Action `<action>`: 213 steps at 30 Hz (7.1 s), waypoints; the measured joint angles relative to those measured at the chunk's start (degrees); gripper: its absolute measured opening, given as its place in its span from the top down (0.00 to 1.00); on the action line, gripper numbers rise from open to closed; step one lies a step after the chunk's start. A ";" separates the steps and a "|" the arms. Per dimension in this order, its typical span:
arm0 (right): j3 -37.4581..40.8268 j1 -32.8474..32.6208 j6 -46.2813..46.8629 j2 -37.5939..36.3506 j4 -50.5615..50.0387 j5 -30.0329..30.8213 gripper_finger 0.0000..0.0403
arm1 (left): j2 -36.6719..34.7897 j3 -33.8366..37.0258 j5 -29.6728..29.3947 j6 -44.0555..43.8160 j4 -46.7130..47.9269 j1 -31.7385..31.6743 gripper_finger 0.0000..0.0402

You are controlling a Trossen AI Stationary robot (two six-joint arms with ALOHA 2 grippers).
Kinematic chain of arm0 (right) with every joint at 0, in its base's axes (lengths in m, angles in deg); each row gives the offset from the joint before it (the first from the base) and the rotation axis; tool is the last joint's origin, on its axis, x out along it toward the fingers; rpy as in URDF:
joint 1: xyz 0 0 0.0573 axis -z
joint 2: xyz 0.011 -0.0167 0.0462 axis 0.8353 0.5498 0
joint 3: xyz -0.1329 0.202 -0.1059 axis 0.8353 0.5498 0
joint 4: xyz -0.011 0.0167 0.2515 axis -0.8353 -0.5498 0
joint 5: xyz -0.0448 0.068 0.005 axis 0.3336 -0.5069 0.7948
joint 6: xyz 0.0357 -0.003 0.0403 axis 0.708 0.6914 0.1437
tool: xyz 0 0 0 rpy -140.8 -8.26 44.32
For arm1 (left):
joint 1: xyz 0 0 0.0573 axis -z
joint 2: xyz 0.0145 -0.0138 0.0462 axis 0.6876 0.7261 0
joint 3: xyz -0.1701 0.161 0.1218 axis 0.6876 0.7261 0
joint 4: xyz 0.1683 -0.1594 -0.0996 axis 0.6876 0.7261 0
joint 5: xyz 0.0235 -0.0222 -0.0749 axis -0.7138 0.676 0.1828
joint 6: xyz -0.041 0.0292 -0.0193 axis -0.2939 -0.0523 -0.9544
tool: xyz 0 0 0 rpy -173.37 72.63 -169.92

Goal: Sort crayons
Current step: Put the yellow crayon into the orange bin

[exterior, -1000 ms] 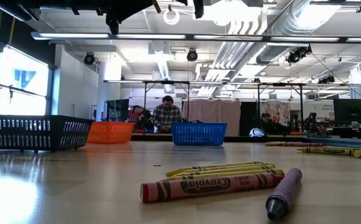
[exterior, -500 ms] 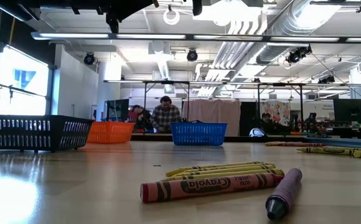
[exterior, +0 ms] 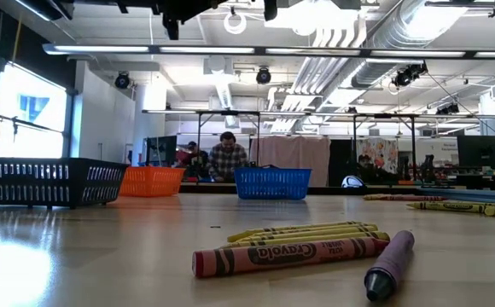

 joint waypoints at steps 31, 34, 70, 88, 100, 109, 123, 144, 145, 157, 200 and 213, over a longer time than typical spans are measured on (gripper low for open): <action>-0.08 0.80 8.38 -10.23 -37.43 5.01 0.63 | -14.33 -1.32 -14.88 2.83 39.83 -9.46 1.00; -0.08 1.56 12.11 -10.34 -45.73 7.31 0.65 | -15.08 -1.34 -14.81 1.23 46.25 -17.97 1.00; -0.03 11.68 2.02 -9.79 -64.34 7.54 0.68 | -0.61 -1.32 20.62 -21.17 53.17 -53.11 0.83; 6.12 19.30 -3.62 -9.79 -62.19 7.72 0.68 | 2.58 -1.32 5.32 -16.82 13.68 -19.68 0.88; 13.32 22.86 5.68 -10.27 -62.45 4.03 0.68 | 1.92 -1.34 10.39 -16.33 15.96 -16.45 0.88; 16.91 16.00 18.75 -10.21 -77.78 -11.98 0.68 | 2.23 -1.32 2.90 -9.02 16.43 -6.59 0.88; 22.59 2.38 37.58 -10.23 -74.27 -8.84 0.68 | 2.19 -1.34 2.15 -6.76 7.64 -4.66 0.88; 30.78 0.85 39.05 -10.49 -63.11 -7.16 0.69 | 2.19 -1.33 1.73 -7.79 5.53 -3.59 0.88; 30.78 0.85 39.05 -10.49 -63.05 -7.23 0.69 | 2.19 -1.32 1.72 -7.79 5.53 -3.59 0.88; 30.83 0.87 37.24 -10.38 -61.35 -9.62 0.98 | 2.19 -1.33 1.64 -7.68 5.53 -3.61 0.88; 0.86 5.99 -3.07 -18.14 -46.09 -1.61 0.99 | 15.47 -7.73 0.28 1.48 -1.18 -6.26 0.70; 0.86 5.86 -5.48 -15.91 -39.24 -3.98 0.99 | 17.58 -10.61 0.25 -0.06 -1.66 -6.26 0.56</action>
